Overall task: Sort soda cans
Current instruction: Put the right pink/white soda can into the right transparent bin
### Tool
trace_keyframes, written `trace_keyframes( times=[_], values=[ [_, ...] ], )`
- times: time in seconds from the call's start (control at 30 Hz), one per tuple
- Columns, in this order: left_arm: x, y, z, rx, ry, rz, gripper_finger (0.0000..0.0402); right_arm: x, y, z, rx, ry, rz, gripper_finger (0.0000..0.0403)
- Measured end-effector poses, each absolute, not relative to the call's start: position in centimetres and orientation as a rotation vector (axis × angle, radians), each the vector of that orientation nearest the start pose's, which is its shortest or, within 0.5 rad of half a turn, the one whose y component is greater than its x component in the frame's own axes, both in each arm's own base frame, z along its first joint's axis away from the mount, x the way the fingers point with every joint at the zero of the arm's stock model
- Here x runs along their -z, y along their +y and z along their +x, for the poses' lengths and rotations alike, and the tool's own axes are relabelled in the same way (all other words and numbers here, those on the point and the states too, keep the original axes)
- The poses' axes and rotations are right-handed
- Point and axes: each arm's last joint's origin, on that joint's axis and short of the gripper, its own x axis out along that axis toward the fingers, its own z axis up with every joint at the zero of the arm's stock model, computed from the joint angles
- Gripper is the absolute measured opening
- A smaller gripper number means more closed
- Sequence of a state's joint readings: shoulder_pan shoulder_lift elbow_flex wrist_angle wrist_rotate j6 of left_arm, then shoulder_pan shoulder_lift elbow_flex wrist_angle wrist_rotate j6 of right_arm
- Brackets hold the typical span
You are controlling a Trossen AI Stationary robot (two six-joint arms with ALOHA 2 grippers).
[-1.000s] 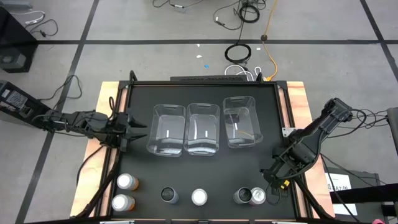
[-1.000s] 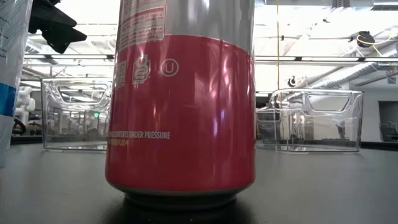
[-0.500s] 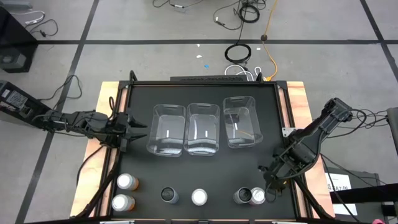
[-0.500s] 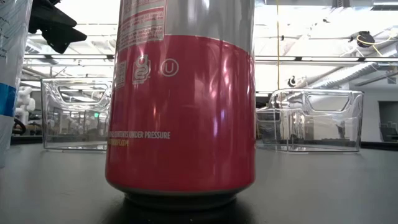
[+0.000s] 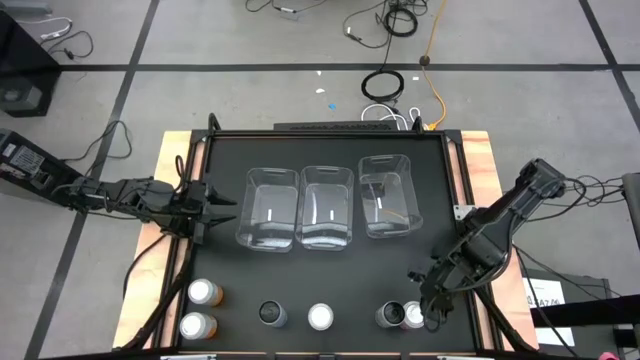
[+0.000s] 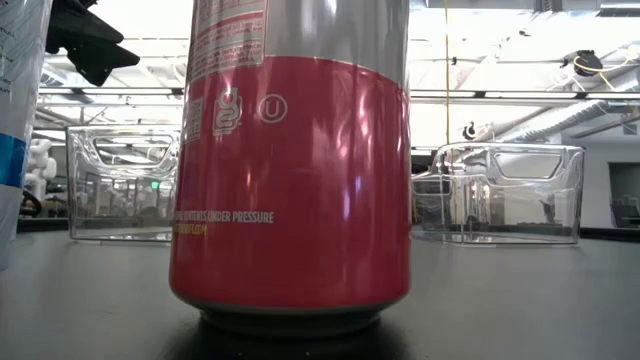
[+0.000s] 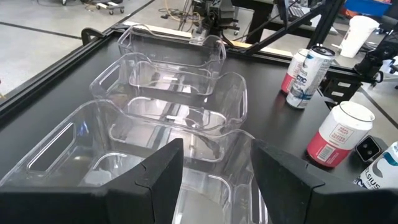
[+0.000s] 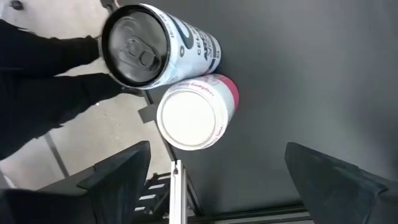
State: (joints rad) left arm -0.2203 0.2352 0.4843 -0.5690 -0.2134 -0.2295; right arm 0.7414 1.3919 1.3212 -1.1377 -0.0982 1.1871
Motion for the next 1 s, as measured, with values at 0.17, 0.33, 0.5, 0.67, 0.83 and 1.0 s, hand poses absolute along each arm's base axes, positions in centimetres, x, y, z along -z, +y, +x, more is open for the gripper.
trace_keyframes(
  times=[0.17,0.33,0.5,0.67,0.83,1.0],
  values=[
    [-25.3,-1.1,7.7,-0.029,0.311,-0.159,0.0198,-30.2,18.2,19.5,0.083,1.442,0.567,0.0364],
    [-25.3,-1.1,7.7,-0.029,0.312,-0.159,0.0198,-29.0,19.1,20.3,0.085,1.467,0.54,0.0364],
    [-25.3,-1.1,7.7,-0.029,0.312,-0.159,0.0198,-28.6,19.6,20.8,0.062,1.468,0.56,0.0364],
    [-25.3,-1.1,7.7,-0.029,0.312,-0.159,0.0198,-28.5,20.0,21.1,0.057,1.449,0.599,0.0364],
    [-25.3,-1.1,7.7,-0.029,0.312,-0.159,0.0198,-28.3,20.6,21.1,0.046,1.45,0.591,0.0364],
    [-25.3,-1.1,7.7,-0.029,0.312,-0.158,0.0198,-27.5,21.4,20.9,0.034,1.476,0.533,0.0364]
  ],
)
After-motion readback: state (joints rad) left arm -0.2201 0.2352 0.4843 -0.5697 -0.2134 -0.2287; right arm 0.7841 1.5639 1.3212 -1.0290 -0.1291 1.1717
